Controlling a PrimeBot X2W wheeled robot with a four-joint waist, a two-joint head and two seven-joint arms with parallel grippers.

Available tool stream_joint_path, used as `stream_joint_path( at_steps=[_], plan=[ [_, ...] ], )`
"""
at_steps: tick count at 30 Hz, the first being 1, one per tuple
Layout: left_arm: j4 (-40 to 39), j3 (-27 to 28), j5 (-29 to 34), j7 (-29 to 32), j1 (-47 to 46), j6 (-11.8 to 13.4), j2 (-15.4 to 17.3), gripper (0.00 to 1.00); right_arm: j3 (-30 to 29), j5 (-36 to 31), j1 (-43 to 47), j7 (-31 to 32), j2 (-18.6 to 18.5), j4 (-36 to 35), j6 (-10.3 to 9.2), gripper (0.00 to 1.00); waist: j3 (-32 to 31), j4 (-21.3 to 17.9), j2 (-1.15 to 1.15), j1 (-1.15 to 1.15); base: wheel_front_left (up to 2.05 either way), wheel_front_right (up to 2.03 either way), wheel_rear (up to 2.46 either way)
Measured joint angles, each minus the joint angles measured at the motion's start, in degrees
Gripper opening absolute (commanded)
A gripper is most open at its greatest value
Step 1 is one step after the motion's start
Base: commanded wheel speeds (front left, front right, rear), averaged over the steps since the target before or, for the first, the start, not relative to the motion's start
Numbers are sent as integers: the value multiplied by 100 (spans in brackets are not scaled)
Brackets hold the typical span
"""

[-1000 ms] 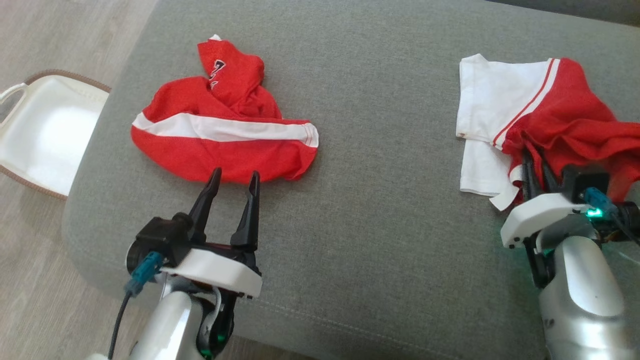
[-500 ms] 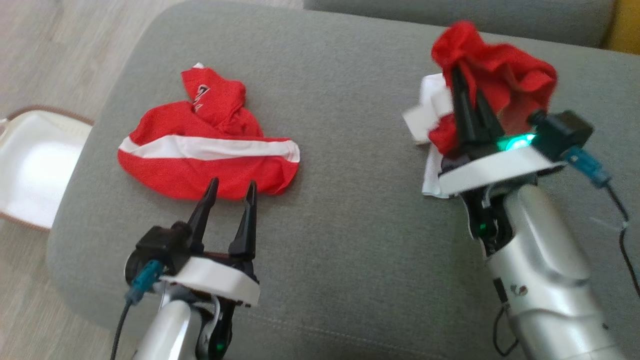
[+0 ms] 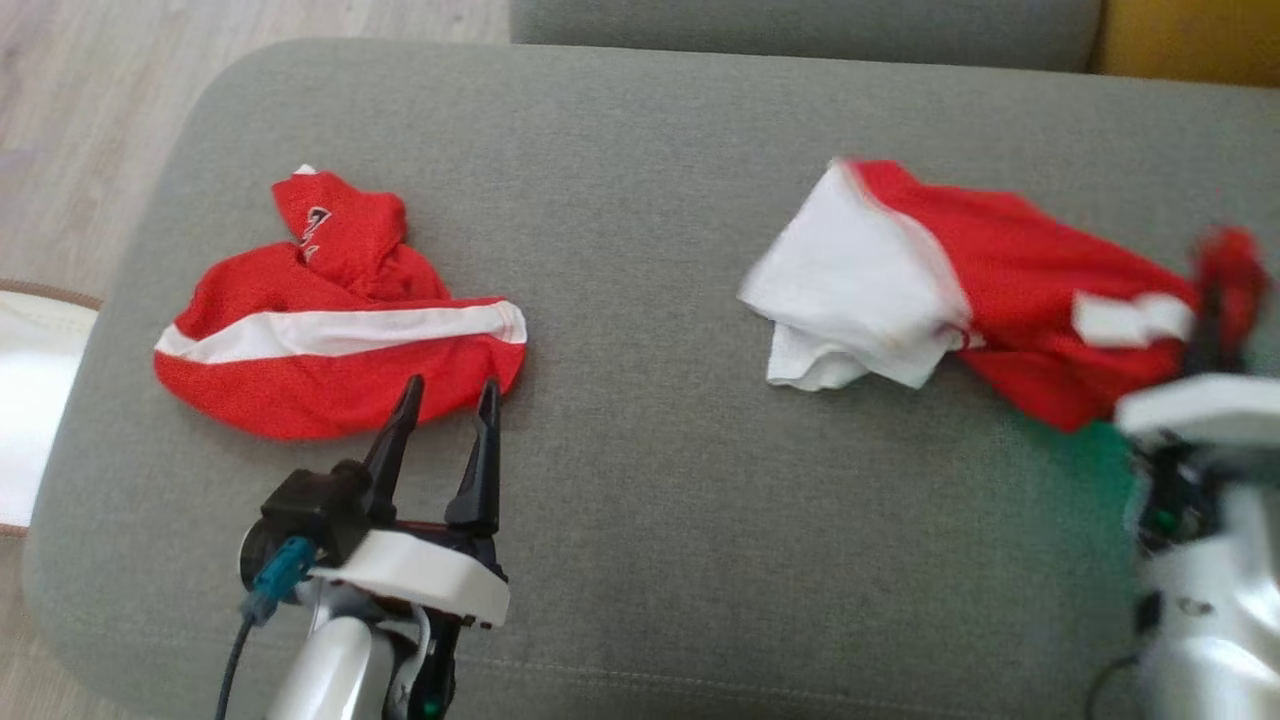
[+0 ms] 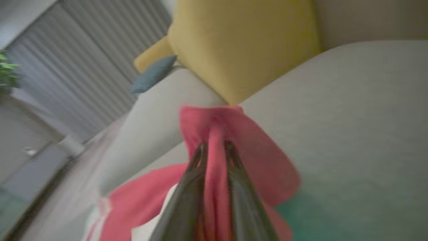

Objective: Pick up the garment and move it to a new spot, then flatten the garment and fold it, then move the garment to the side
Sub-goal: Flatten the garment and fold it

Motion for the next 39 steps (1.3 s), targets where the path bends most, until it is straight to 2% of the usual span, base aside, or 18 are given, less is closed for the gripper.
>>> stream_joint_path(
  at_steps=[3, 4, 6, 8, 11, 12, 14, 19, 22, 27, 33, 39],
  plan=[
    [4, -27, 0, 0, -3, -1, -2, 100, -1384, -1104, -8, 57, -2, 478, 0, 100, 44, -54, 0, 0, 0, 0, 0],
    [4, -27, 0, 0, -4, -1, -1, 100, -1719, -1292, -39, 57, 2, 539, 0, 100, 59, -64, 0, 0, 0, 0, 0],
    [5, -24, 0, 0, -4, -1, 0, 100, -2029, -1523, -134, 44, 2, 579, 0, 100, 81, -88, 0, 0, 0, 0, 0],
    [7, -14, 0, 0, -10, -2, 0, 100, -2042, -1682, -302, -47, 14, 579, 0, 100, 97, -122, 0, 0, 0, 0, 0],
    [20, -10, 0, 0, -23, -38, -1, 100, -1539, -1779, -431, -219, 11, 357, 0, 100, 100, -164, 0, 0, 0, 0, 0],
    [22, -10, 0, 0, -33, -45, -1, 100, -972, -1777, -358, -287, 13, 60, 0, 100, 78, -185, 0, 0, 0, 0, 0],
    [21, -9, 0, 0, -34, -45, 0, 100, -348, -1717, -155, -333, 10, -404, 0, 100, 37, -198, 0, 0, 0, 0, 0],
    [-19, 1, 0, 0, -30, -45, 0, 100, 1065, -1466, 971, -374, 13, -1703, 0, 100, -95, -214, 0, 0, 0, 0, 0],
    [-112, 22, -2, 0, -15, -44, 0, 100, 1623, -1438, 1715, -375, 20, -2272, 0, 100, -166, -217, 0, 0, 0, 0, 0],
    [-230, 29, -11, 0, 94, -44, 0, 100, 2181, -1666, 2381, -375, 21, -2558, 0, 100, -216, -220, 0, 0, 0, 0, 0],
    [-252, 4, -11, 0, 131, -44, 0, 100, 2271, -1742, 2438, -374, 20, -2583, 0, 100, -184, -183, 0, 0, 0, 0, 0],
    [-227, -69, -11, 0, 129, -45, 1, 100, 2284, -1055, 2364, -89, 20, -2049, 0, 100, -69, -41, 0, 0, 0, 0, 0]
  ],
)
